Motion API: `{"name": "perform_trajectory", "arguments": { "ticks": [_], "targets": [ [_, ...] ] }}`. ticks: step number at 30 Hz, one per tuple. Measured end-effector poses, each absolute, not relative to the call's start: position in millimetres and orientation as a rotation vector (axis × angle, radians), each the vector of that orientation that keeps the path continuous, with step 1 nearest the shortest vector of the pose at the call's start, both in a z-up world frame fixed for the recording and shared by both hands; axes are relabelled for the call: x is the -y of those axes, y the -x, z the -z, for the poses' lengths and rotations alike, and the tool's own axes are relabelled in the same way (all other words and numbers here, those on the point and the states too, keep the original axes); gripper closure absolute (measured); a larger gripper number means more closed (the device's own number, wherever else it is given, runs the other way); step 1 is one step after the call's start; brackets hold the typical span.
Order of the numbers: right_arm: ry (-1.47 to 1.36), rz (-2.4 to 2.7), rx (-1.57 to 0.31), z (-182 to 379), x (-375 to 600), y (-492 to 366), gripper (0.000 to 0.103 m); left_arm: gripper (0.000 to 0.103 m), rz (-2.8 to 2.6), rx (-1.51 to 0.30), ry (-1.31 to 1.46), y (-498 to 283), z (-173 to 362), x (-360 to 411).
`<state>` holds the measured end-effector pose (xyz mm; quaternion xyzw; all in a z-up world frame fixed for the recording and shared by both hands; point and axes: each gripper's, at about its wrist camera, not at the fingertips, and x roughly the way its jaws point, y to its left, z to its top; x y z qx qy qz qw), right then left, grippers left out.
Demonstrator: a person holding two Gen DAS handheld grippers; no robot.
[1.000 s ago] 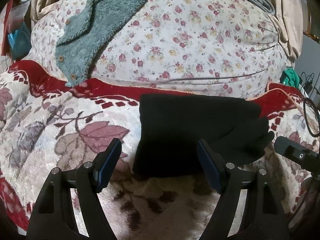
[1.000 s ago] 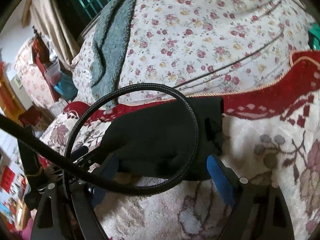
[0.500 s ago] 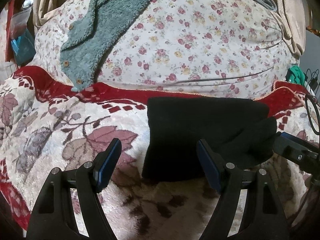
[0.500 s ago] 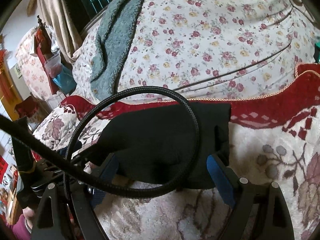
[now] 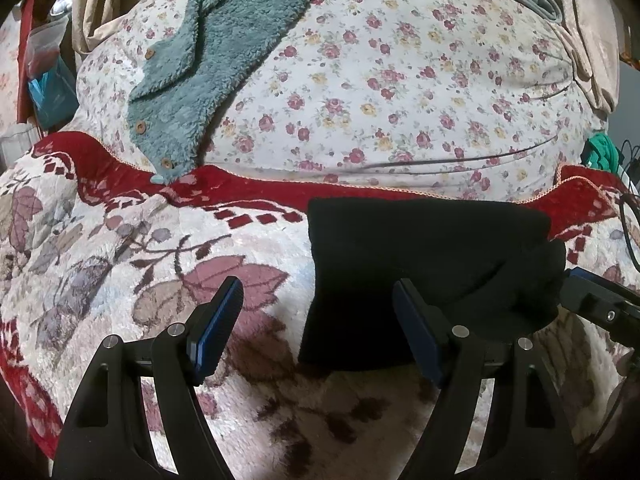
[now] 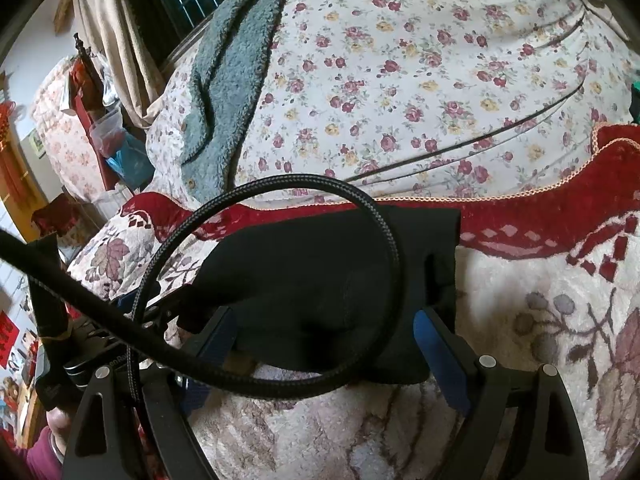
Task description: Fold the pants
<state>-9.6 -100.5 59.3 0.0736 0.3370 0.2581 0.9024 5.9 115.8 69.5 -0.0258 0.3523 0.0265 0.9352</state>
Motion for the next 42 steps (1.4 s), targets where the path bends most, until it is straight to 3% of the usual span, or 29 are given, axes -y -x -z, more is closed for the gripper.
{"name": "perform_trajectory", "arguments": {
  "ticks": [42],
  "targets": [
    [-0.169,-0.549,-0.706,-51.9,98.3,4.7,0.012,0.025,-0.075,-0.723,0.030,-8.3,-66.3,-111.7]
  ]
}}
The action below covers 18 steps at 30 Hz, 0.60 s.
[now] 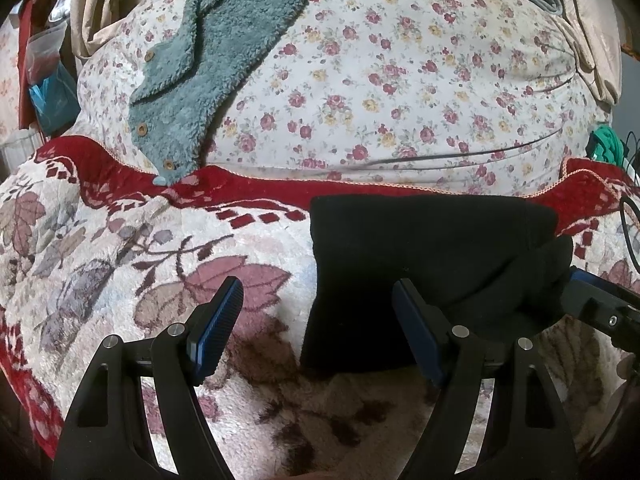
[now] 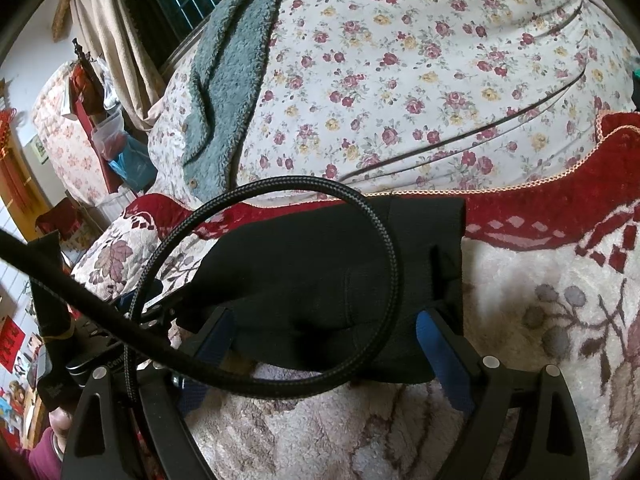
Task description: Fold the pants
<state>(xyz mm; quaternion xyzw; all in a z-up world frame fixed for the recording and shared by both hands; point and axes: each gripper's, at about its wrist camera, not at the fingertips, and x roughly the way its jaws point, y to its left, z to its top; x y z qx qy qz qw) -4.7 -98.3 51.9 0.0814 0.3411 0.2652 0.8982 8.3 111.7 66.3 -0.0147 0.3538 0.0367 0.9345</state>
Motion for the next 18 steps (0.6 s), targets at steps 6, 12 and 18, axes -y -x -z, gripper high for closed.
{"name": "perform_trajectory", "arguments": {
  "ticks": [6,12,18],
  "targets": [
    [-0.167,-0.558,-0.706,-51.3,98.7,1.7,0.011,0.025,-0.075,-0.724,0.030,-8.3,-66.4,-111.5],
    [-0.148,-0.561,-0.701,-51.9,97.3,-0.8,0.010,0.025,-0.070,-0.715,0.022,-8.8,-67.3,-109.8],
    [-0.140,-0.563,-0.702,-51.6,96.6,-1.8,0.010,0.025,-0.066,-0.701,0.016,-7.5,-68.9,-108.8]
  ]
}}
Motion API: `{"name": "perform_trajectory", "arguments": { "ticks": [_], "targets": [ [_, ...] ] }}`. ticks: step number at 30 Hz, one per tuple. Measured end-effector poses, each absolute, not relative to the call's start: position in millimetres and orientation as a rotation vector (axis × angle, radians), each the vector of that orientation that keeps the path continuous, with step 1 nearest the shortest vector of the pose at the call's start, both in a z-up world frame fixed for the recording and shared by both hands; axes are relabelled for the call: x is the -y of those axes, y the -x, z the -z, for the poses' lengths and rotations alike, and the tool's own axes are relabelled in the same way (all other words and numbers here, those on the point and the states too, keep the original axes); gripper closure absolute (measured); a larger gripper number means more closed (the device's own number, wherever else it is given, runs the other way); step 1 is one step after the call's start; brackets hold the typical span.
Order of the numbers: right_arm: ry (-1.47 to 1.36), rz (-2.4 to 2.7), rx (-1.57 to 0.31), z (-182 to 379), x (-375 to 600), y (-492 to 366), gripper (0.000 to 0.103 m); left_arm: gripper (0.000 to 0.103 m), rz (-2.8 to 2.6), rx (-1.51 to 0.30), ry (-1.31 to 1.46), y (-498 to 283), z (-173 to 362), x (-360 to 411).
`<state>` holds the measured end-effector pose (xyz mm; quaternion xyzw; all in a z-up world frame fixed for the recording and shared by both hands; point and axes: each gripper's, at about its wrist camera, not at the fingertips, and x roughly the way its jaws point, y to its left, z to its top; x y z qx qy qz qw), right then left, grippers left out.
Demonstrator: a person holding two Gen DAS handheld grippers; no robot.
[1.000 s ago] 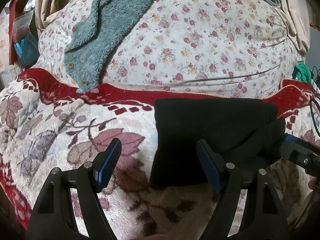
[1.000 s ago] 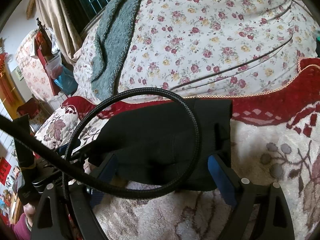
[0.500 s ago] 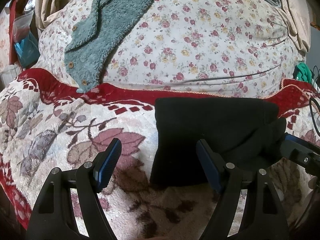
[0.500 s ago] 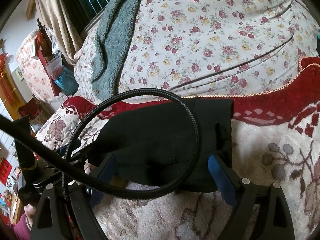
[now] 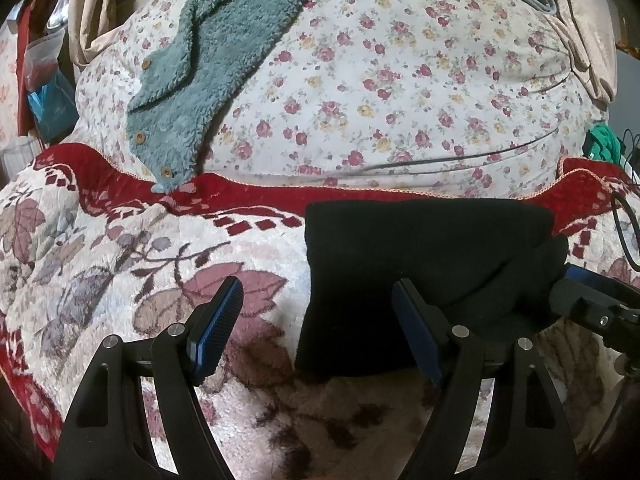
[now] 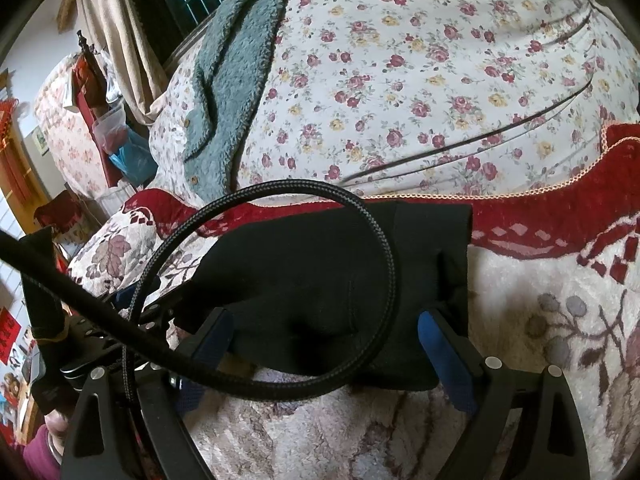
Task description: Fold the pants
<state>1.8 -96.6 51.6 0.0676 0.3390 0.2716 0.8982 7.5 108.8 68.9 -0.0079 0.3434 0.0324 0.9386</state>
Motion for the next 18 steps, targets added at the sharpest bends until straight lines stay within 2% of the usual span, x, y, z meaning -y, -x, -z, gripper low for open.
{"name": "perform_trajectory", "arguments": {
  "ticks": [18],
  "targets": [
    [-0.159,-0.571,-0.700,-53.6,102.7,2.0,0.010,0.025,-0.062,-0.645,-0.044,1.3,-78.0,-93.9]
  ]
}}
